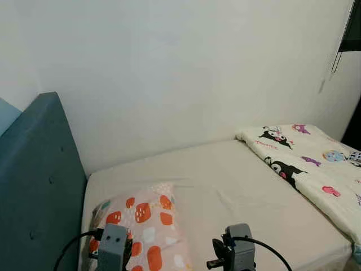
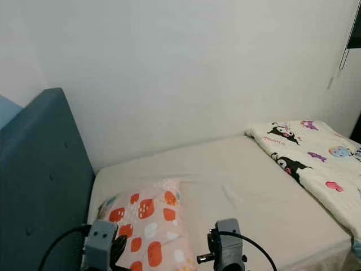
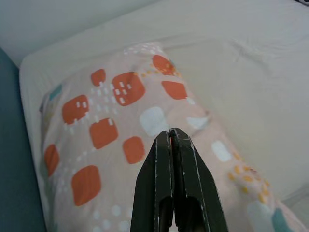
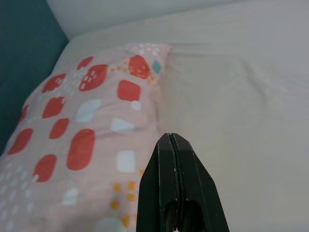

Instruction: Clean up the room

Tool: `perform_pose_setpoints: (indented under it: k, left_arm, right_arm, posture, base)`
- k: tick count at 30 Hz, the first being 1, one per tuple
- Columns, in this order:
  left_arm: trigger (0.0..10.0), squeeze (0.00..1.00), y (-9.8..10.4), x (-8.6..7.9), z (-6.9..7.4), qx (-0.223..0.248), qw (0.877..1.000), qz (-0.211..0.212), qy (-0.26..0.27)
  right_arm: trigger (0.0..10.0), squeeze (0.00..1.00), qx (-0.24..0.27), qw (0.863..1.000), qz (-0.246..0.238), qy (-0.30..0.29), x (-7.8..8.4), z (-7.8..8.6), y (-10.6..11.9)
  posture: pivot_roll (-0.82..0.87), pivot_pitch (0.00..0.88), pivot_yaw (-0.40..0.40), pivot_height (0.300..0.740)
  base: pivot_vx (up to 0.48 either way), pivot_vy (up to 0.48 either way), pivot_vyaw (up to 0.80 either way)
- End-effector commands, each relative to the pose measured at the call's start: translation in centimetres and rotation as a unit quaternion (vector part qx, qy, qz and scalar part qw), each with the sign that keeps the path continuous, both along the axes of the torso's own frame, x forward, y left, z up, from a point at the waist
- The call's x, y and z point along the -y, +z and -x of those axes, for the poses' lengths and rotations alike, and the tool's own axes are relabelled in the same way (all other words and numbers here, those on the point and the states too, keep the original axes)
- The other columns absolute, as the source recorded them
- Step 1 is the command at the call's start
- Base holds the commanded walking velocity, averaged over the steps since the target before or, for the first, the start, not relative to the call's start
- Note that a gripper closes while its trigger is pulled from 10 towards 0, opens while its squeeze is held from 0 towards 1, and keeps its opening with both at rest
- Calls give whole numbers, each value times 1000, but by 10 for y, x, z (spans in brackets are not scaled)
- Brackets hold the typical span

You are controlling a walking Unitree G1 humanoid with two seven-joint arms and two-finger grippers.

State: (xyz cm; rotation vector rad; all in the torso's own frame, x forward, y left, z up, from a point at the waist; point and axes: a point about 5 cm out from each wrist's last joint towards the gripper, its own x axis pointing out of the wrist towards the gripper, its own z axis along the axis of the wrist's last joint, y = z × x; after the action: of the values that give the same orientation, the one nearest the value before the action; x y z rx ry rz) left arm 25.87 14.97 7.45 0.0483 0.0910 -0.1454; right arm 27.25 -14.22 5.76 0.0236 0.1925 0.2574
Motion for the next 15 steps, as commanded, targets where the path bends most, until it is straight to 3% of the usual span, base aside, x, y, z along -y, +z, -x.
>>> perform_pose_setpoints:
  k: [1, 15]
  left_arm:
    - [10000, 0, -4, 0, 3, -9, 1000, 0, 3]
    - [10000, 0, -3, -3, 2, -10, 1000, -5, 5]
  right_arm:
    - [10000, 0, -5, 1000, -2, 0, -1, 1, -3]
    - [10000, 0, -8, 1000, -2, 3, -1, 1, -4]
  posture:
    - [-46, 68, 8, 740]
    - [-44, 75, 9, 740]
  base:
    - [0, -270, 0]
    - [0, -271, 0]
